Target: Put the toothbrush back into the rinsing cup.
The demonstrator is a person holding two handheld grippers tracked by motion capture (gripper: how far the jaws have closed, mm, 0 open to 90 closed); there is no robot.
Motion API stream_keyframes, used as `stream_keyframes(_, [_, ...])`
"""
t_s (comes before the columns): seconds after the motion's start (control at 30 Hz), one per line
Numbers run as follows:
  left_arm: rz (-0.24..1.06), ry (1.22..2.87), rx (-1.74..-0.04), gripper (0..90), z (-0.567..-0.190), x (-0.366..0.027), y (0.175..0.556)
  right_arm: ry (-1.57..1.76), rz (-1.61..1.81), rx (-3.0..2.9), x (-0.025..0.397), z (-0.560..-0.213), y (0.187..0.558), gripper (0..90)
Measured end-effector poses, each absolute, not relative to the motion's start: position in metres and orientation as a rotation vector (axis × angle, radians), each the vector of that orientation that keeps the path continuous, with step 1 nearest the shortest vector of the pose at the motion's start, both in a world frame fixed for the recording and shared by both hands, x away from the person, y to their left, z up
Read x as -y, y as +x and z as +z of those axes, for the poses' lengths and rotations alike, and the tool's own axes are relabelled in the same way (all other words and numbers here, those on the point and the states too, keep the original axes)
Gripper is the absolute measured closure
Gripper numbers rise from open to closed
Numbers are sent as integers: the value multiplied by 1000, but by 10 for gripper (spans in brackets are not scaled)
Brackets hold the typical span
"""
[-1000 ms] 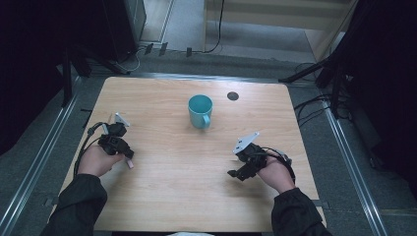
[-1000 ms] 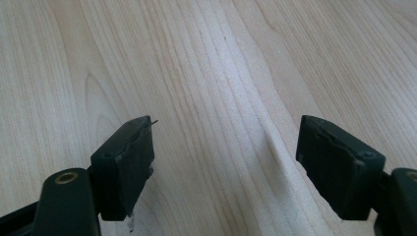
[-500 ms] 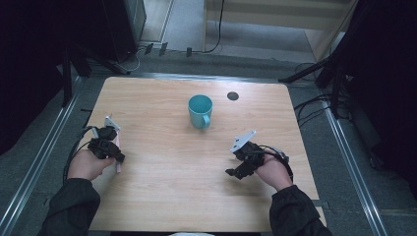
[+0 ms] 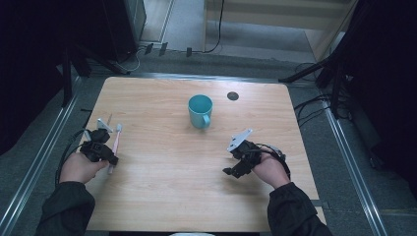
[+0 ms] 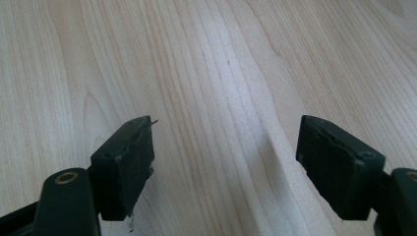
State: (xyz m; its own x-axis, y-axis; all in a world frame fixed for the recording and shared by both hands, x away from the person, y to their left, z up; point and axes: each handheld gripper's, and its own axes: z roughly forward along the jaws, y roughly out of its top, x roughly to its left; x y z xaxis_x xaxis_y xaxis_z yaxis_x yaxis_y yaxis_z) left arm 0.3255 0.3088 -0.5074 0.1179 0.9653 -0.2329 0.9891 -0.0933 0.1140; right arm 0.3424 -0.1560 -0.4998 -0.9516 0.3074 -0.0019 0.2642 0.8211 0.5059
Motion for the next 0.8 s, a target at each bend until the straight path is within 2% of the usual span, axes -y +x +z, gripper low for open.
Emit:
stream_keyframes(0.13, [-147, 2149, -1931, 889, -505, -310, 324, 456, 799, -2918, 155, -500, 343, 226])
stream_keyframes(0.33, [-101, 2156, -1914, 839, -492, -306, 328, 459, 800, -2920, 155, -500, 343, 226])
stream_keyframes(0.57, [-49, 2184, -1956, 746, -478, -309, 350, 460, 806, -2922, 156, -500, 342, 226])
stream_keyframes(0.8, [-43, 2220, -1979, 732, -482, -310, 370, 459, 804, -2922, 156, -500, 342, 226])
